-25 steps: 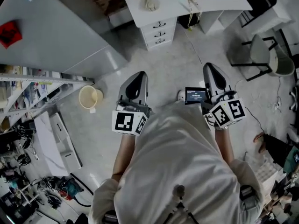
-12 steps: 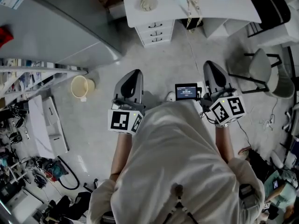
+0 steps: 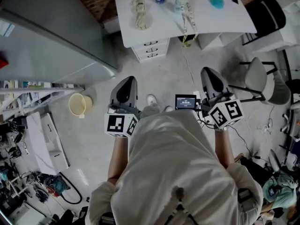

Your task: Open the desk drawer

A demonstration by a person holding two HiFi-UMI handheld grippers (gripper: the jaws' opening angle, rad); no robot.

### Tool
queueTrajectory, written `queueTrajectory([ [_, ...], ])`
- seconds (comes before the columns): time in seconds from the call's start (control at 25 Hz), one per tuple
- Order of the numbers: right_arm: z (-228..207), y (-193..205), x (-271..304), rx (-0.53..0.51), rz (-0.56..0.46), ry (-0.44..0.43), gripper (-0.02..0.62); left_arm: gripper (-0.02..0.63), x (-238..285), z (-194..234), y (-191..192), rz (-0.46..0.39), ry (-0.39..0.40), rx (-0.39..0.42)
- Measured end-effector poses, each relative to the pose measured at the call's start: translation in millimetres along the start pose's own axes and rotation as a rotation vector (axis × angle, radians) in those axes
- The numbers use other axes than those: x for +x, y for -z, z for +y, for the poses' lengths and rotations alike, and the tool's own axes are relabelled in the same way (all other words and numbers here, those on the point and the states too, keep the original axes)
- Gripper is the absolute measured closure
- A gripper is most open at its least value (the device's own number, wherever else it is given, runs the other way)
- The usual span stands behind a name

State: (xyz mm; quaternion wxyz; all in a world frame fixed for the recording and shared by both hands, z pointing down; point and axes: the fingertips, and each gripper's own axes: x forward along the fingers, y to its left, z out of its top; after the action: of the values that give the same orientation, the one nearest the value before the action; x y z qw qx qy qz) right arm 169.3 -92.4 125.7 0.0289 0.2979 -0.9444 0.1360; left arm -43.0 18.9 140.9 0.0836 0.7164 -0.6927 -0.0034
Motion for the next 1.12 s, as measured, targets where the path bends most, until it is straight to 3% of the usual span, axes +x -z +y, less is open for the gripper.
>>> queueTrajectory([
  [0.24, -15, -20, 46, -0.11, 0.027, 0.013, 0.569, 0.598, 58, 12, -21, -0.013, 0.085, 0.036],
  [0.56, -45, -10, 111, -0.191, 0.135, -0.012, 0.569, 0.598, 90, 59, 14, 0.085, 0.087, -0.005],
  [0.72, -56, -6, 144, -0.222, 0.165, -0.062, 0.569, 0.598, 103, 78, 42, 0.167, 0.058, 0.017],
  [0.96, -93, 30, 198, -0.214, 0.226, -0.154, 0.569, 0.598, 150, 85, 78, 0.226, 0.015, 0.104],
  [1.12, -99, 79, 242, -0.213, 0.286, -0.231, 0.569, 0.598, 188, 97, 114, 0.264, 0.019, 0.117],
])
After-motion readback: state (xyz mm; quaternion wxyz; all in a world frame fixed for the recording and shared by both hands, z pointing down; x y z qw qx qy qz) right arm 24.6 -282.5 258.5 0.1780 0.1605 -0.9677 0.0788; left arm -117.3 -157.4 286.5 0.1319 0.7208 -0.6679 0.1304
